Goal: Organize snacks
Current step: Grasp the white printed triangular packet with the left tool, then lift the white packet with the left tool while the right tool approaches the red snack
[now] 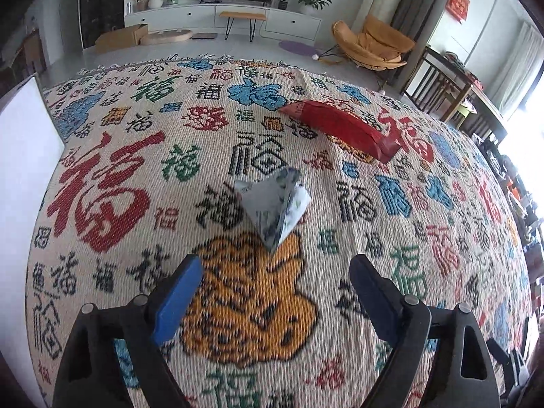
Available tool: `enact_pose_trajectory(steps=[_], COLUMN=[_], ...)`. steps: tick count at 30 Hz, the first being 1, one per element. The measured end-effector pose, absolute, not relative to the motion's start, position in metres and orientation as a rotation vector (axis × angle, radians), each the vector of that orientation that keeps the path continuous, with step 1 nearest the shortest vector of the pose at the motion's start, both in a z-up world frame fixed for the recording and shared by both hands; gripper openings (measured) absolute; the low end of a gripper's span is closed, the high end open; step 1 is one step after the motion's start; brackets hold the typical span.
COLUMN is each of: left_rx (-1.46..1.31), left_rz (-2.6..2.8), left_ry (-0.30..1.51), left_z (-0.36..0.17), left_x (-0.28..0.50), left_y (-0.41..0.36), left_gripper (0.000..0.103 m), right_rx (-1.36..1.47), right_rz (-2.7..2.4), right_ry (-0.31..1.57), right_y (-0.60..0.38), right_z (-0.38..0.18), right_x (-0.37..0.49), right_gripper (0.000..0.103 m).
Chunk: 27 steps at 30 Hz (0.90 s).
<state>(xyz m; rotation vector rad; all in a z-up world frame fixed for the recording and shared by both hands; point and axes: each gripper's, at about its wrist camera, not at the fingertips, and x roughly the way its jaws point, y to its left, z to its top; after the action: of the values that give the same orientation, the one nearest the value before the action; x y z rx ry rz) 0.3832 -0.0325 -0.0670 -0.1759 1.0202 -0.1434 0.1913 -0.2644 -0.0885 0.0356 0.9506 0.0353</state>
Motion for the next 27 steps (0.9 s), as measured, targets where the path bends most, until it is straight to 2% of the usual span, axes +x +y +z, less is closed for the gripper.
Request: enact_pose_trajectory(steps=[4,5,7,10,21,27], left_rx=[-0.153,-0.134,-0.059,-0.06,-0.055,-0.05], left_rz=[-0.099,-0.093,-0.059,-0.069,-0.11,-0.131], left_ry=[0.997,0.986,0.965,0.927,0.904,0.959], left_z=[-0.073,-0.074,-0.075,-0.073,-0.033,-0.061], left_x=[0.408,0.411,0.415,0.409,0.294,0.246], left_y=[-0.042,-0.045,-0.05,-0.043,-0.002,0.006], left_gripper=[0.08,0.076,0.045,0.031,0.029,0.031], right_rx=[0.038,0.04,0.045,0.059,0.065,0.051], right_rz=[0.037,0.039,0.042,0.049,0.051,0.046], right_ry=[0.95,0.95,0.948,0.945,0.943,0.946], right_y=[-0.265,-0.266,-0.266,-0.268,-0.268,-0.268], right_z=[-0.088,-0.088,-0.088,-0.088,-0.088,-0.088], right_x=[0.191,0.191,0.191,0.191,0.192,0.191], right_gripper=[0.083,0.083,0.083,0.084,0.084,0.084])
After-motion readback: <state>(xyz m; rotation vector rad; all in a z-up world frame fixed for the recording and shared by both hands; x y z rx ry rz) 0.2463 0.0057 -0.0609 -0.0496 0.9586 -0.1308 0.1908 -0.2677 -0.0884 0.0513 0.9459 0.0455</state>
